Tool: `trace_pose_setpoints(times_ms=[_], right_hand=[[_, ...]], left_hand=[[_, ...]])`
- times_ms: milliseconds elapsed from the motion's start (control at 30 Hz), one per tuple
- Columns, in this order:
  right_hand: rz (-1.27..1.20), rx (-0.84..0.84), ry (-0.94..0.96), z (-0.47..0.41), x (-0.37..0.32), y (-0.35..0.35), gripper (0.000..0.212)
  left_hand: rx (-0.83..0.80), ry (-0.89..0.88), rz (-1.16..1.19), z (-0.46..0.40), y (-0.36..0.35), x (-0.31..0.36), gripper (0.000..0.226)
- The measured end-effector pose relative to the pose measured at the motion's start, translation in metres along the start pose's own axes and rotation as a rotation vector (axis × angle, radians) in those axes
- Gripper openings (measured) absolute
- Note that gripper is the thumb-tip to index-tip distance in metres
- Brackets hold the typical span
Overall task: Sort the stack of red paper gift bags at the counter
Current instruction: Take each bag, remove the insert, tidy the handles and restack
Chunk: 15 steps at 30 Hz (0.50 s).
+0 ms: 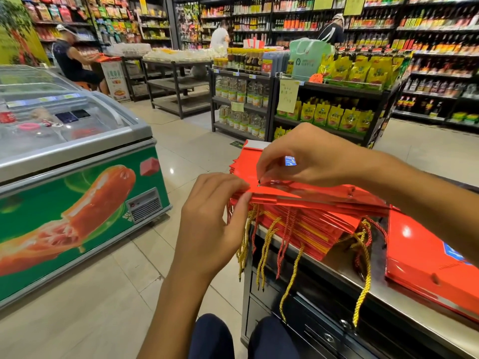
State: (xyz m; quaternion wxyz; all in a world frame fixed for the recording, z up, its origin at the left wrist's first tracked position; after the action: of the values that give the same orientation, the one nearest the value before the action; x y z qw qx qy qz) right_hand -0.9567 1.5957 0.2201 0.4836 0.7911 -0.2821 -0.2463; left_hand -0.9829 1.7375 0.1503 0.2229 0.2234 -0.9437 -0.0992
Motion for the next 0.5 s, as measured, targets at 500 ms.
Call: trace_pose_setpoints(times_ms=[500], right_hand=[[0.101, -0.033, 0.013, -0.005, -0.008, 0.001, 0.023]], left_hand=[[0.107, 0.367, 0.151, -0.005, 0.000, -0.010, 0.011]])
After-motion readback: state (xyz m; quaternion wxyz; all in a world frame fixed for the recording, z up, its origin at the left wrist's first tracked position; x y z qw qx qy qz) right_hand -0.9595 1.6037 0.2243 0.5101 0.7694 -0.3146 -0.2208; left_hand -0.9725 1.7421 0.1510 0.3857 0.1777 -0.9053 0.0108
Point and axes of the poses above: each hand's wrist, its own z-axis away from the middle knuckle, its own y-axis out of the back of the hand, x = y × z, the point moved 8 cm from there along -z, towards the middle knuckle, and after that the axes turned 9 degrees about x, right-handed, at the moved point
